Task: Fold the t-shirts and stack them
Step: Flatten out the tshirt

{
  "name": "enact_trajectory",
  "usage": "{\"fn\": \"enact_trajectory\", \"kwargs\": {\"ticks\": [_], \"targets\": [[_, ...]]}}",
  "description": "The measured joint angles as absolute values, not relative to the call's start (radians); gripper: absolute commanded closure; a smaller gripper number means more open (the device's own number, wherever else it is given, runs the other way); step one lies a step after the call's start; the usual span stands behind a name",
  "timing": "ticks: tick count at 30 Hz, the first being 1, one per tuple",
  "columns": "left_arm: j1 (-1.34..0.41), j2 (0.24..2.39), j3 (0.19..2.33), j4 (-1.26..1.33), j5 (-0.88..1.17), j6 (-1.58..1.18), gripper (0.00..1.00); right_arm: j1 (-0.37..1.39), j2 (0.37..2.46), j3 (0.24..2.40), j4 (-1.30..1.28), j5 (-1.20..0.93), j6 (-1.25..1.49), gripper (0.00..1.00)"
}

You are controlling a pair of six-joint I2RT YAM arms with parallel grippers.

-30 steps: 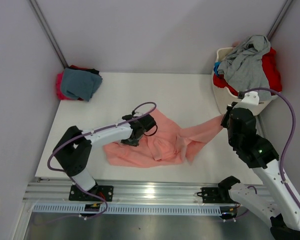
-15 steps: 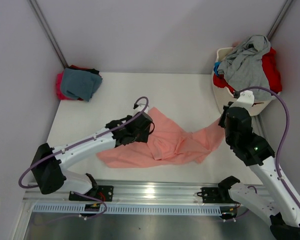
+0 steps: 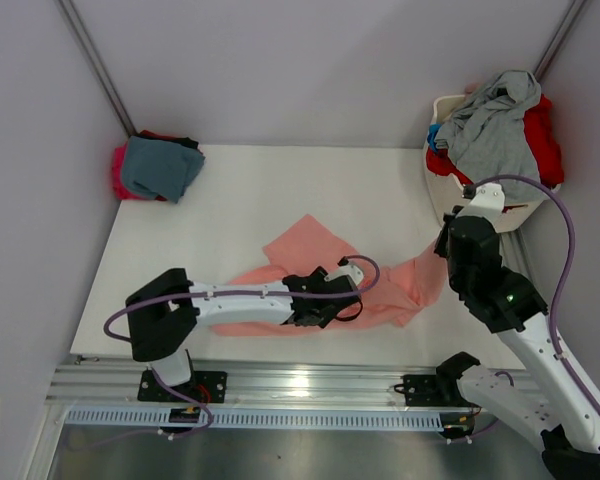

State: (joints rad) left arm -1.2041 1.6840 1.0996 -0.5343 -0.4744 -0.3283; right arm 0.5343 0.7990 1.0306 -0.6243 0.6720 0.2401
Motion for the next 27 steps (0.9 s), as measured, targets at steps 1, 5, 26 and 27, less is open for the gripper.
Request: {"fn": "enact_trajectory", "kwargs": {"ticks": [1,5,26,27], "targets": [[-1.216,1.695,1.101,-0.537,-0.503,-0.310,0.38,0.537,0.798,1.029,-0.624,0.672,0.243,1.00],[-1.254,1.703,1.100,-0.546,-0.591,-0.241,0.38,0.545,0.794,1.021,-0.626,0.673,0.252,1.00],[-1.431,1.488,0.977,-0.513,-0.681,0.043,0.39,0.591,0.794,1.012,-0.640,0.691,0.276,1.00],[-1.434,1.489,0.977,-0.510,-0.677,0.053,0.40,0.593,0.794,1.012,-0.642,0.692,0.278,1.00]]}}
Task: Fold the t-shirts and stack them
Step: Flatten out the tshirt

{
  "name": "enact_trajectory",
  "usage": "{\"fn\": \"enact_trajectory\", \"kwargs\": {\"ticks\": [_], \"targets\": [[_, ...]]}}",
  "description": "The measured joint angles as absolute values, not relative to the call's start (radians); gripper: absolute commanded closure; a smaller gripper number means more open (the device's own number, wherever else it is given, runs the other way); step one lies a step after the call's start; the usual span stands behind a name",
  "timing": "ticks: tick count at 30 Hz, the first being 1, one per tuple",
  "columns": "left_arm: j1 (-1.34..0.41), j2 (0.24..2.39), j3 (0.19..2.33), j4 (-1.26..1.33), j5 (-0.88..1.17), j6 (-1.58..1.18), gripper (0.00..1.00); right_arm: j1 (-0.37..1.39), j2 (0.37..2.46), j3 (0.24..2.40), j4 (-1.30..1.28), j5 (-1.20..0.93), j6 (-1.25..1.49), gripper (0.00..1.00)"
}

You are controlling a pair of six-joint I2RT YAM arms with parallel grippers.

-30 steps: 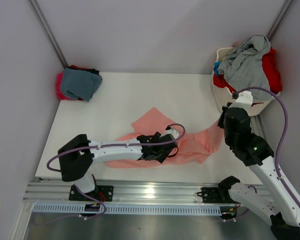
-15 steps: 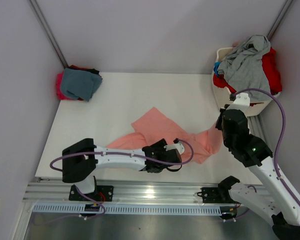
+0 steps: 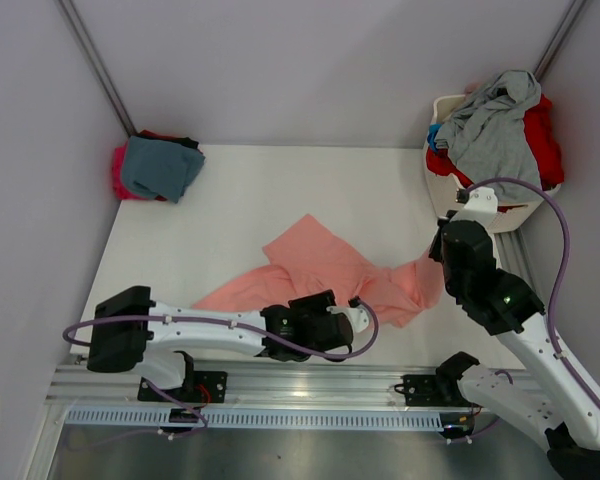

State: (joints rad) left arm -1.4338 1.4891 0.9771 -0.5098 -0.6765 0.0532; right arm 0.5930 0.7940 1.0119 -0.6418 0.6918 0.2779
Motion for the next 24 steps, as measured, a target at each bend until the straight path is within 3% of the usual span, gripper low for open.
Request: {"fn": "enact_trajectory", "kwargs": {"ticks": [24], "targets": [[-1.444,1.655,0.965,-0.464,-0.626,0.117,0.41,0.614,0.783,1.012,-0.684,0.718,0.288,1.00]]}}
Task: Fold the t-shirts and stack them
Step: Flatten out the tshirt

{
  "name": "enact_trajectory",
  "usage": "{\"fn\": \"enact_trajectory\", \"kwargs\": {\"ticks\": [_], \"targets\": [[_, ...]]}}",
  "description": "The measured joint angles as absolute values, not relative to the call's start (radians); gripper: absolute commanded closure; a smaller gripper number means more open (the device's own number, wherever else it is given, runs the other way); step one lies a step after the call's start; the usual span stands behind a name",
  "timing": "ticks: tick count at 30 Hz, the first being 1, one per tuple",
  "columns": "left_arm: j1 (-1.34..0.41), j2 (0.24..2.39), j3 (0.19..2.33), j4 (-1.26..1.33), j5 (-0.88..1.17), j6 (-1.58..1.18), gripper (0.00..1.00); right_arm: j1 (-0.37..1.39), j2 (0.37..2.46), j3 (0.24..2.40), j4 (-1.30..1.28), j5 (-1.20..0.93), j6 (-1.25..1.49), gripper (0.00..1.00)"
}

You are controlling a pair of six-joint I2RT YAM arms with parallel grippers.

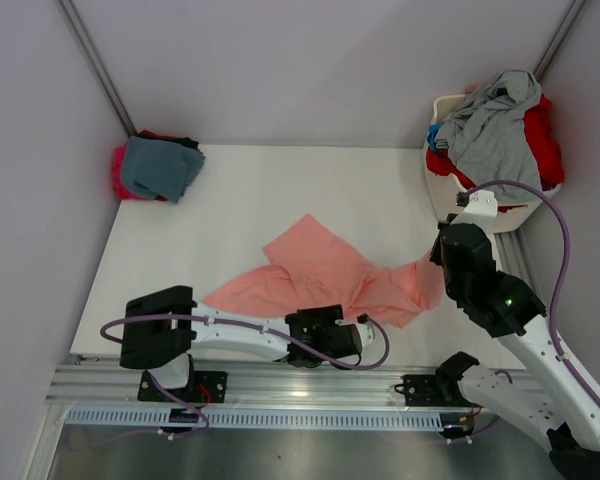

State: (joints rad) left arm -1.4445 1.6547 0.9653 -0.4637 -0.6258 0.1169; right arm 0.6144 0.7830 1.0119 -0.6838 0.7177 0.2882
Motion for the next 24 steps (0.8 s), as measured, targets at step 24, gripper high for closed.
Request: {"fn": "enact_trajectory", "kwargs": {"ticks": [24], "targets": [[-1.370,1.675,0.996,-0.427,-0.644,0.152,0.46,0.615,0.783,1.012,-0.684,0.725,0.276,1.00]]}}
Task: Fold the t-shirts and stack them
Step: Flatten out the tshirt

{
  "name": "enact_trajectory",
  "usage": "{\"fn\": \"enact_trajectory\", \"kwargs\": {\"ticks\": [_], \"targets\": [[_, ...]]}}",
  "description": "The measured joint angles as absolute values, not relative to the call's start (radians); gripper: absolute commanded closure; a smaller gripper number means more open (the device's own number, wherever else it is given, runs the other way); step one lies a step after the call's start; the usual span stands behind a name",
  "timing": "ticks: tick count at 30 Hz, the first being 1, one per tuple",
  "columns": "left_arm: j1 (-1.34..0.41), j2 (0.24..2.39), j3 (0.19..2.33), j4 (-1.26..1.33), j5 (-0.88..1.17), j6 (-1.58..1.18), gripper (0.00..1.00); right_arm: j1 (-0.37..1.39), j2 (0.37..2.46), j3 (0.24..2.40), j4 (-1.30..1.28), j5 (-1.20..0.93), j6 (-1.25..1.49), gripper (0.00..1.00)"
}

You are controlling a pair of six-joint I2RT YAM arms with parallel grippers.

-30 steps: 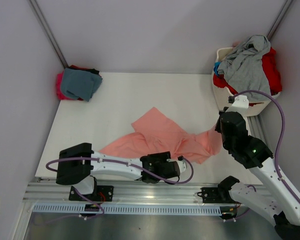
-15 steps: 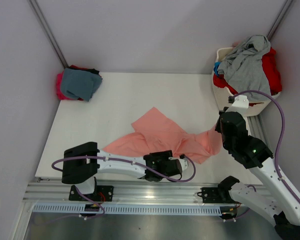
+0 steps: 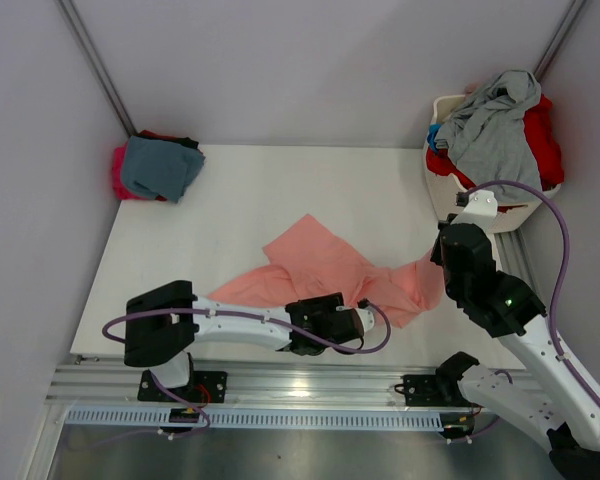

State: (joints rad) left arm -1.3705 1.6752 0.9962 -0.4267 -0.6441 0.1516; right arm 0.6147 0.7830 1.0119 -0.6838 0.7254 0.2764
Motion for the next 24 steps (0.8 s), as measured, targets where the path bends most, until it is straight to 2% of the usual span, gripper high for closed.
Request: {"fn": "enact_trajectory", "kwargs": {"ticks": [13,16,17,18,24], "targets": [[-1.366,1.738,0.999,-0.406,-0.640,0.159,0.54,0.616,0.783,1.012,-0.684,0.726,0.276,1.00],[-1.365,1.745,0.999,-0.405,-0.631,0.157,0.71,0.616,0.782,1.012,-0.684,0.726,0.276,1.00],[-1.364,1.747,1.000,-0.404,-0.626,0.155,0.88,0.616,0.781,1.012,-0.684,0.727,0.276,1.00],[-1.362,1.748,1.001,-0.405,-0.620,0.151,0.98,0.616,0.781,1.012,-0.684,0.727,0.276,1.00],[-1.351,1.750,1.016,-0.408,-0.613,0.158,0.99,0.616,0.781,1.012,-0.684,0.727,0.276,1.00]]}}
